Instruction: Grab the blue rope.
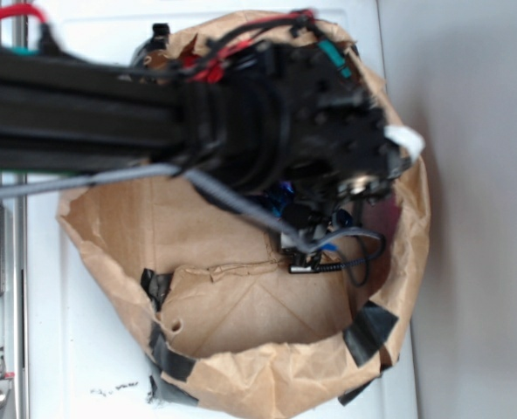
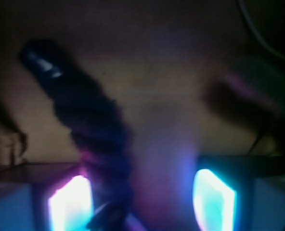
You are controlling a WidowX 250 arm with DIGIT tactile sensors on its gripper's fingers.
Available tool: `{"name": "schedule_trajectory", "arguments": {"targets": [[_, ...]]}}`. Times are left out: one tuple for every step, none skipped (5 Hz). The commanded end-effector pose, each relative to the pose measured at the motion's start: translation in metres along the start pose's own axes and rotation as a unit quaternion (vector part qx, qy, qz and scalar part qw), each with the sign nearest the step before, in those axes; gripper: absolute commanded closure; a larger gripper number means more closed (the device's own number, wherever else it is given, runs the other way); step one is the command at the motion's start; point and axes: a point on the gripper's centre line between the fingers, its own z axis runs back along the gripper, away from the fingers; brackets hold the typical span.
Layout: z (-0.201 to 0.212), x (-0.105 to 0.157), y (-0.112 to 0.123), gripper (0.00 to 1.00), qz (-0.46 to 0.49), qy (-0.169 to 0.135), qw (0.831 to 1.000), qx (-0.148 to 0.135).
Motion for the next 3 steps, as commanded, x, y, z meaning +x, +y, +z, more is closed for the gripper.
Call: {"name": "schedule_trajectory", "arguments": {"targets": [[-0.0004, -0.0192, -0.0103, 1.0, -0.007, -0.013, 1.0, -0.002], [-0.0003, -0.019, -0.01, 1.0, -0.005, -0.021, 1.0, 0.004], [-0.0005, -0.0172, -0.0079, 1.0, -0.006, -0.023, 1.0, 0.0]]}}
